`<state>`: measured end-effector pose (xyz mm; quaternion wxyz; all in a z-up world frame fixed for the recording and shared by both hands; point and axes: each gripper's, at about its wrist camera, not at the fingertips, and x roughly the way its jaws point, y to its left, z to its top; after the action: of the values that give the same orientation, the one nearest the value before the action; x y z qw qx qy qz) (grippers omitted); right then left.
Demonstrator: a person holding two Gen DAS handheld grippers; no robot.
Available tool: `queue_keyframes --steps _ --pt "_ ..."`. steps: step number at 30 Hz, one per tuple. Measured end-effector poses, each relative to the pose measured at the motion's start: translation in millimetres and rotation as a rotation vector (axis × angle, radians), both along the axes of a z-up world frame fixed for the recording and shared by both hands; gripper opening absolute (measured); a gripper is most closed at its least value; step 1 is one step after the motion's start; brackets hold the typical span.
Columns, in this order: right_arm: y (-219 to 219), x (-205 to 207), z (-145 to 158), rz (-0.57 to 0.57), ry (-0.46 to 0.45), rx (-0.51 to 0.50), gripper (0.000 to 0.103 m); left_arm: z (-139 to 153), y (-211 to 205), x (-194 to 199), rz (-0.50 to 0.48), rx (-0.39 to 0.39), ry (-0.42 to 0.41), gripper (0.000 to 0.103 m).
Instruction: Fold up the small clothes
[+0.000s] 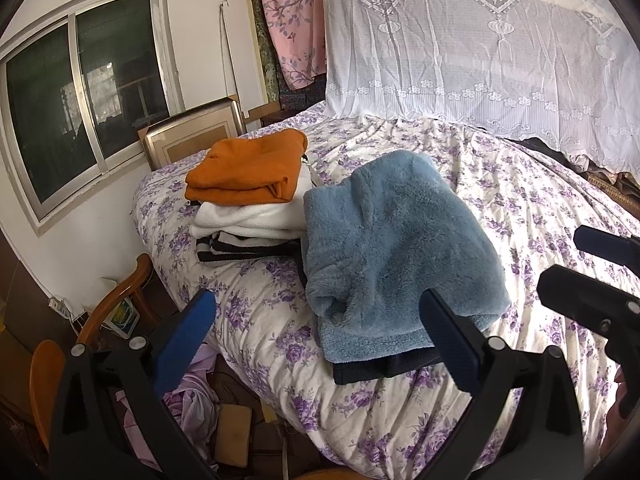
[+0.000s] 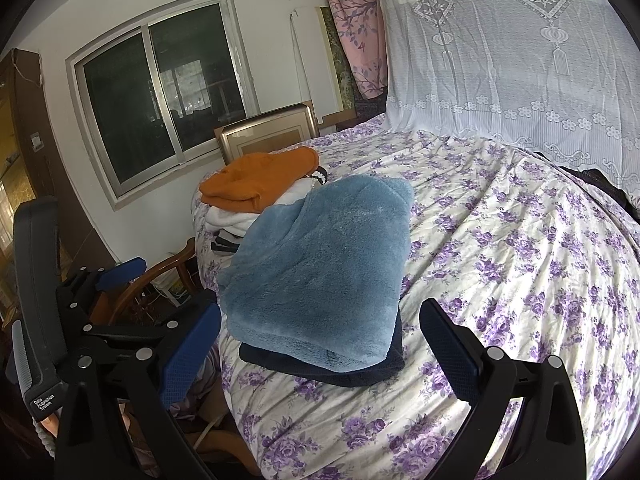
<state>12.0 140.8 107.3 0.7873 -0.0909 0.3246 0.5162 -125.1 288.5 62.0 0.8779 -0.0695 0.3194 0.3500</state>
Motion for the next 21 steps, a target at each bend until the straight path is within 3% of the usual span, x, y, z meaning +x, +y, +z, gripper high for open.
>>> queue_keyframes --steps 21 --pt "-0.7 0.3 0.9 0.0 0.002 0.001 0.1 -0.4 -0.9 -0.1 0.001 0.001 0.002 0.099"
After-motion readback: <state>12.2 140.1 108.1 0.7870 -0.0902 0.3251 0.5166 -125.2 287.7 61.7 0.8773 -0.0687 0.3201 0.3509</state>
